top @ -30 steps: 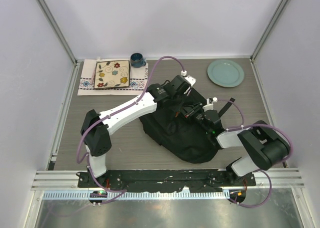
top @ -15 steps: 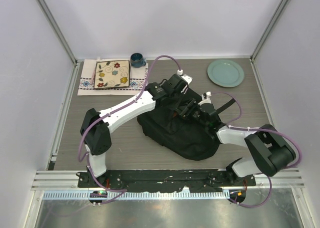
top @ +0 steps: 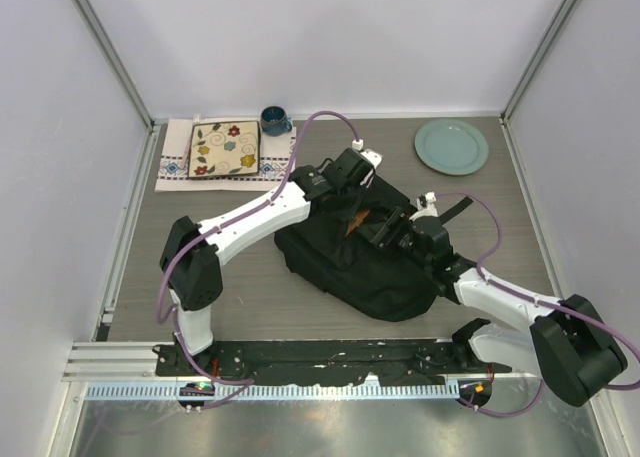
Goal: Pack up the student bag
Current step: Place the personal item in the student bag.
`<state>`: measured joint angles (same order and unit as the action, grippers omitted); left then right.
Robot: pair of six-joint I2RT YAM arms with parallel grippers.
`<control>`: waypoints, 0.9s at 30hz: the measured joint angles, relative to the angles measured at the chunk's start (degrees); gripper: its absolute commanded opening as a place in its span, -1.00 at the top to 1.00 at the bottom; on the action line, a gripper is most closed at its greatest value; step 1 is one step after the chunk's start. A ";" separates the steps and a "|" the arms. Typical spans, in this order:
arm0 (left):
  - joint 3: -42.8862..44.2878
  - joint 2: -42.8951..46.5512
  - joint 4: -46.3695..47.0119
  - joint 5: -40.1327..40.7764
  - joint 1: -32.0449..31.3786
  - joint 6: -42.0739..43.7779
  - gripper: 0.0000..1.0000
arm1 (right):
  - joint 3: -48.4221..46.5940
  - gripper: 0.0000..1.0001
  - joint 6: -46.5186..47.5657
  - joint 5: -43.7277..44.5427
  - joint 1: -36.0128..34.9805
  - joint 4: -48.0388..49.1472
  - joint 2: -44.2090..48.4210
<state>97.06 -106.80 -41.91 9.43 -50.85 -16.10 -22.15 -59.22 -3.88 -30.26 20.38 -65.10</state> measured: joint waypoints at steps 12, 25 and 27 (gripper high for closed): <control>-0.26 0.00 0.11 -0.59 0.04 -0.07 1.00 | -0.31 0.83 -0.09 0.48 0.00 0.02 -4.81; -1.64 0.02 1.27 -1.77 0.26 -0.26 1.00 | -8.09 0.85 -1.14 -0.83 0.00 7.98 -17.14; -1.64 0.02 1.31 -1.97 0.26 -0.26 1.00 | -8.22 0.76 -1.18 -1.44 0.00 9.14 -18.10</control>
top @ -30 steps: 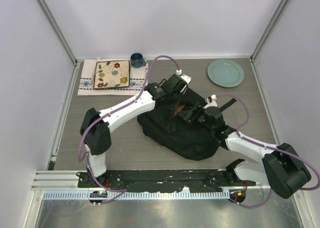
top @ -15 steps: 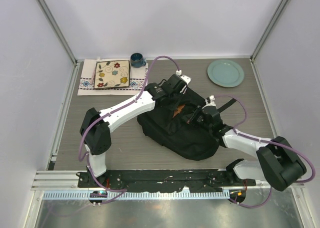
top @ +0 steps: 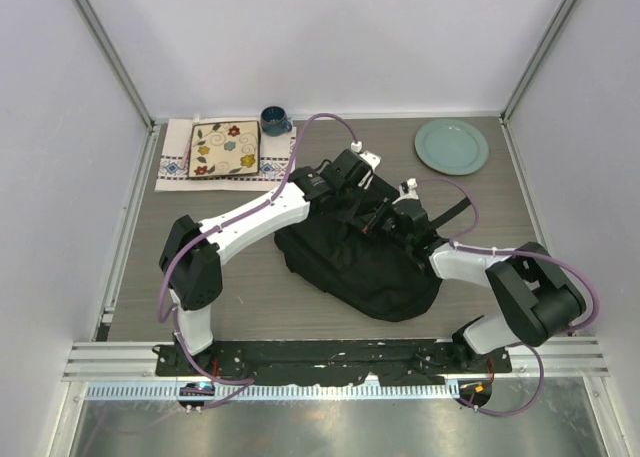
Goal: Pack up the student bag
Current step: Place the personal item in the student bag.
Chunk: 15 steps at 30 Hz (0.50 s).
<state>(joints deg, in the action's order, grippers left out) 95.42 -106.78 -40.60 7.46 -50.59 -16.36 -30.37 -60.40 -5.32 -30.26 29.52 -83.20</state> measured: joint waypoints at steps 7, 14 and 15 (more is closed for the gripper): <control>-0.17 -0.02 0.04 -0.55 0.09 0.00 0.57 | 0.24 0.27 1.01 -1.60 0.00 -0.83 1.42; -5.64 2.36 1.14 -1.07 0.09 -1.90 -0.28 | 0.33 -0.09 8.31 9.35 0.55 -21.38 22.10; -6.29 3.13 1.11 -1.01 0.09 -2.34 -0.32 | 0.33 -0.15 9.25 11.06 0.70 -24.26 24.87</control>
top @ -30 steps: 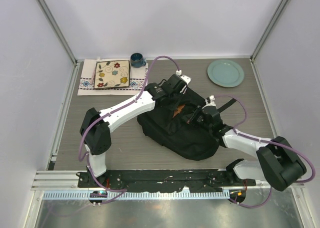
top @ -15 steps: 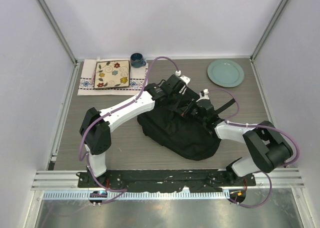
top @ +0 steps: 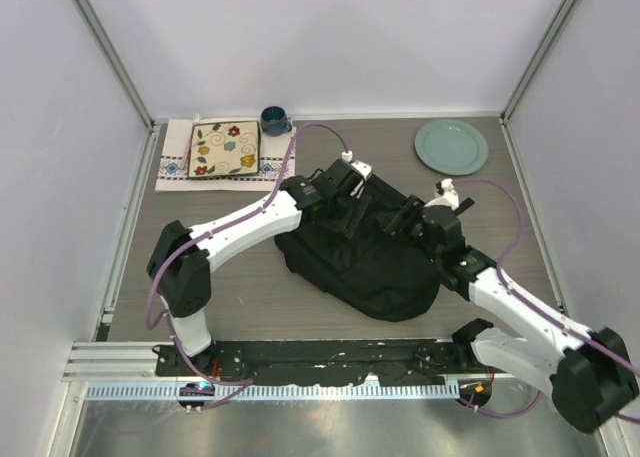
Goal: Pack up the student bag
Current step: Place the personal item in the student bag, then adjust the student bag at the center of the board.
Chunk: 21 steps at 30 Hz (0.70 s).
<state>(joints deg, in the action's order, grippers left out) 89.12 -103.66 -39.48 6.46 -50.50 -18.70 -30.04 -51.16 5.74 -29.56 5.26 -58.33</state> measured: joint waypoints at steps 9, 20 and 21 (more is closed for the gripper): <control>-9.18 18.69 3.52 6.84 0.00 -6.23 -0.79 | -1.49 -0.53 6.69 11.74 5.75 -21.07 11.02; -36.24 35.67 8.02 10.78 1.14 -25.24 -0.79 | -5.16 -0.58 15.74 2.73 22.23 -26.47 -2.75; -38.91 36.52 9.18 9.86 1.14 -27.04 -0.79 | -5.20 -0.58 16.52 1.51 22.51 -26.49 -3.26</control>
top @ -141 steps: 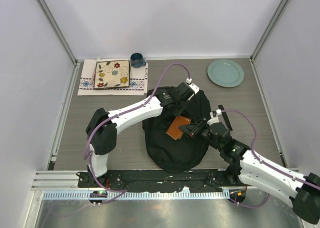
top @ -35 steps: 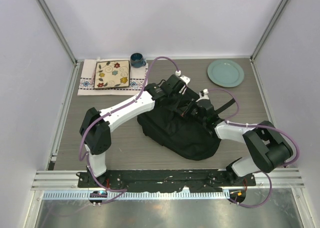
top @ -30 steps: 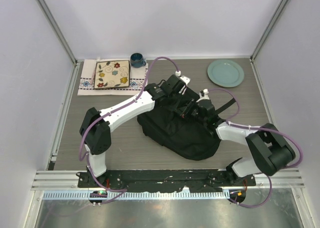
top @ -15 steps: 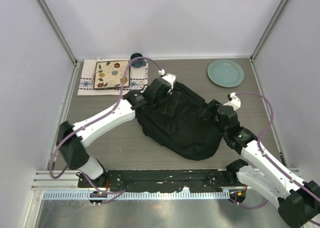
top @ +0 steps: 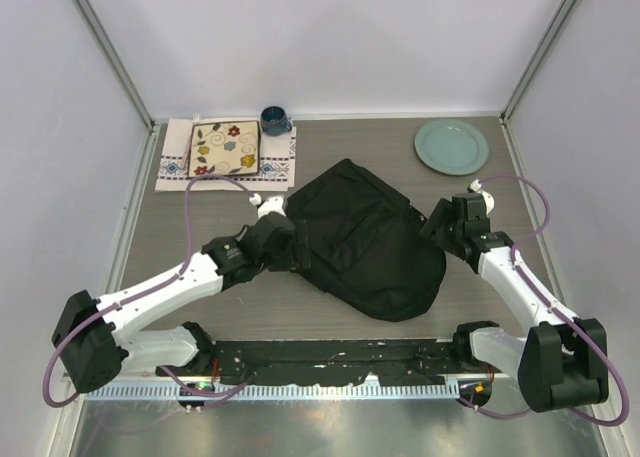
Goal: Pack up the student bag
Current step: Adjust the student bag at the center of the board.
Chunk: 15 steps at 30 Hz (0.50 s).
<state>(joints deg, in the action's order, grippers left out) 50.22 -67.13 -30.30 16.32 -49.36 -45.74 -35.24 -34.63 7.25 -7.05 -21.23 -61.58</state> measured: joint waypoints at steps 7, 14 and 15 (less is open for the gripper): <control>-6.43 -0.90 9.46 -5.57 0.00 -8.39 -0.79 | 0.24 -0.51 2.10 -5.81 0.79 0.76 -3.32; -10.03 -4.20 21.55 -6.80 0.33 -14.64 -0.76 | 8.11 -0.01 0.87 -11.08 1.07 6.08 0.15; -10.69 -4.52 22.97 -6.78 0.46 -15.54 -0.69 | 9.77 0.13 0.42 -11.58 1.16 6.62 1.36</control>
<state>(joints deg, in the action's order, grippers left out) 39.53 -71.66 -7.33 9.54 -48.90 -61.28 -25.47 -34.22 -4.34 -5.89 -14.61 -60.23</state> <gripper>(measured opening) 0.890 0.556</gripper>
